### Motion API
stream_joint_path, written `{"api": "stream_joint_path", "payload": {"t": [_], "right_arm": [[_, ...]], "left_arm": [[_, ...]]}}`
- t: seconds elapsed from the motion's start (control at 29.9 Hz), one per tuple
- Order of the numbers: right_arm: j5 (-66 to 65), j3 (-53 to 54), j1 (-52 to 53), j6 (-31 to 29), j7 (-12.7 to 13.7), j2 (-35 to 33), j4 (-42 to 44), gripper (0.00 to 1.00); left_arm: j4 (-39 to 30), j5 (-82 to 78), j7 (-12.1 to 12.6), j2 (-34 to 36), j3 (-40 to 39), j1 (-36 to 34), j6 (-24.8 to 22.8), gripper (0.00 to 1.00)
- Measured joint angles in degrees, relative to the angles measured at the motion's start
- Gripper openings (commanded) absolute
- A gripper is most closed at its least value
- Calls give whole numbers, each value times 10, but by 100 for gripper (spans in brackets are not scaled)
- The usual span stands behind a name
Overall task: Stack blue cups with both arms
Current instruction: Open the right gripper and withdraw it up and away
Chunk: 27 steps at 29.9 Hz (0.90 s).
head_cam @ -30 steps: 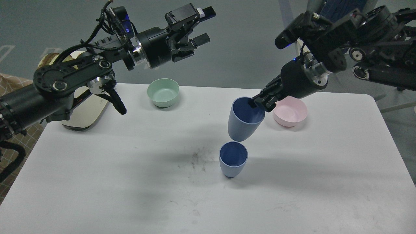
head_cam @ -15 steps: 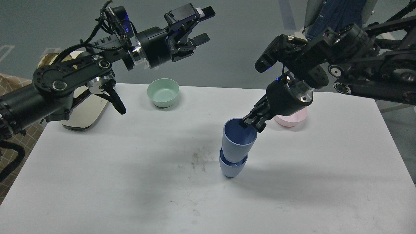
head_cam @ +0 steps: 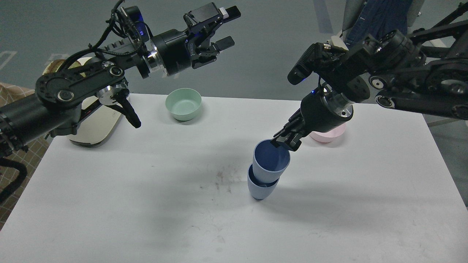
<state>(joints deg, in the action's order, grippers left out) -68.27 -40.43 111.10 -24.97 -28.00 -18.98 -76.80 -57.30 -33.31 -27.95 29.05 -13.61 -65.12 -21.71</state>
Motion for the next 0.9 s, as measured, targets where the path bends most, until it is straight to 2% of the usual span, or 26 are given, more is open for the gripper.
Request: {"api": "stream_joint_path", "payload": {"t": [0.03,0.1,0.17,0.23,0.3,0.33,0.47,0.57,0.74,0.9], "right_arm": [[0,0,0,0,0,0,0,55],[1,0,0,1,0,-1,0,64],[8,0,0,1,0,-2,0,67],[25,0,0,1,0,-5,2,77],[52,2,7,1,0,-18,6,80],[67,5,13,1,0,-28,10,81],[171,23,22,5,0,-93,39,92],[266,41,4,9,0,-155,64,94],[419,128,-111,27,0,-245,106,94],[512,304,-287,34,0,-255,176,95]], "left_arm": [[0,0,0,0,0,0,0,96],[0,0,0,0,0,0,0,96],[0,0,0,0,0,0,0,96],[0,0,0,1,0,0,0,96],[0,0,0,1,0,-1,0,96],[1,0,0,1,0,-1,0,96],[8,1,0,1,-6,-1,1,96],[26,5,0,-4,-21,3,1,96],[63,14,0,-22,-59,32,-2,97],[108,60,0,-49,-125,82,-7,97]]}}
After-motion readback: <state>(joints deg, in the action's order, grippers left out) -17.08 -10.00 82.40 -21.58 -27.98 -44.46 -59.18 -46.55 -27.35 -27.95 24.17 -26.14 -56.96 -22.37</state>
